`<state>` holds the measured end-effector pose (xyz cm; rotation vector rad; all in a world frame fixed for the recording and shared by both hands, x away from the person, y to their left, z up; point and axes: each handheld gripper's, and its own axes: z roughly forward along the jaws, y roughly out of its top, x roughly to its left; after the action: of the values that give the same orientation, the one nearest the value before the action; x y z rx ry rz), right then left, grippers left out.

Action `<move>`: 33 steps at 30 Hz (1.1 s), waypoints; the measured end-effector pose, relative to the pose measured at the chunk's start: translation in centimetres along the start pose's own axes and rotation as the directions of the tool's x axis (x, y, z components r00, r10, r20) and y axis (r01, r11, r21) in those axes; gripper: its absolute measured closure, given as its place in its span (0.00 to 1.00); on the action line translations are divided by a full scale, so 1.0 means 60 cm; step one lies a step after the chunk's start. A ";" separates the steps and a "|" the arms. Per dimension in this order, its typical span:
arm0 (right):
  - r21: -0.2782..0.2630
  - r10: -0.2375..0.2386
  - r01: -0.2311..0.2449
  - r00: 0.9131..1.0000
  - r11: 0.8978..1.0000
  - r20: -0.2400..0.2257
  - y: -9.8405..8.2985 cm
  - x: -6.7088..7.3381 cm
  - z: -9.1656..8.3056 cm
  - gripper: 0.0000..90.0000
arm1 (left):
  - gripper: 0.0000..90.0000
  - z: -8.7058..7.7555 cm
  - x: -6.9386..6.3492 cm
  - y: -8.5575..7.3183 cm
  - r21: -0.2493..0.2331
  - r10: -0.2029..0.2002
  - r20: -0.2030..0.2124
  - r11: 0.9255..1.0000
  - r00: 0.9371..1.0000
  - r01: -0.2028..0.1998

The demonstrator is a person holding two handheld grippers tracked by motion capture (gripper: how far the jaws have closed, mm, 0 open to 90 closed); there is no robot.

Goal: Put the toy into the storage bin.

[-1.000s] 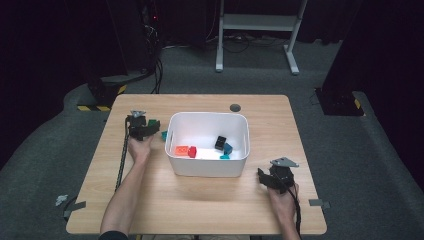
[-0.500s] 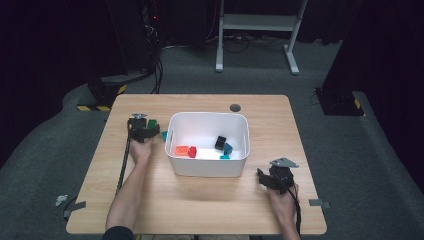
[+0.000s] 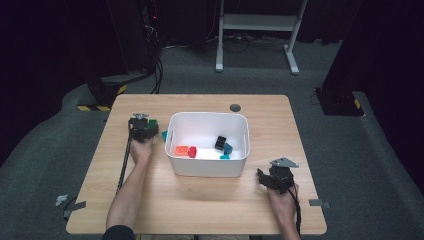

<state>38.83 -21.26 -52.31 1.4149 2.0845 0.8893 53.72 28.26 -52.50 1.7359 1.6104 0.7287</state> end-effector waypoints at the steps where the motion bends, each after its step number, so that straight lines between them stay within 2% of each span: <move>1: 0.000 0.000 0.000 1.000 1.000 0.000 0.000 0.000 0.000 0.39 | 0.61 0.000 0.000 0.000 0.002 0.002 -0.001 1.000 1.000 -0.002; 5: 0.001 0.002 -0.002 1.000 1.000 0.000 0.000 0.000 0.000 0.39 | 0.63 0.000 0.001 -0.001 0.002 -0.012 0.004 1.000 1.000 0.012; 10: 0.000 0.001 -0.001 1.000 1.000 0.000 0.000 0.000 0.000 0.39 | 0.64 -0.001 0.002 -0.001 0.009 0.002 0.004 1.000 1.000 -0.002; 17: 0.000 0.001 -0.001 1.000 1.000 0.000 0.000 0.000 0.000 0.39 | 0.65 0.000 0.002 -0.001 0.002 -0.009 0.009 1.000 1.000 0.009; 22: 0.001 0.002 -0.002 1.000 1.000 0.000 0.000 0.000 0.000 0.39 | 0.65 -0.004 0.002 -0.003 0.007 -0.001 0.010 1.000 1.000 0.001; 26: 0.000 0.001 -0.001 1.000 1.000 -0.001 0.000 0.000 0.000 0.39 | 0.65 -0.013 -0.003 -0.002 0.019 0.017 0.023 1.000 1.000 -0.017; 33: 0.001 0.002 -0.002 1.000 1.000 -0.001 0.000 0.000 0.000 0.39 | 0.65 -0.037 -0.011 0.000 0.012 0.036 0.058 0.999 0.998 -0.037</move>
<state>38.85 -21.22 -52.31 1.4174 2.0849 0.8908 51.95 27.82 -51.06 1.7836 1.5522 0.6807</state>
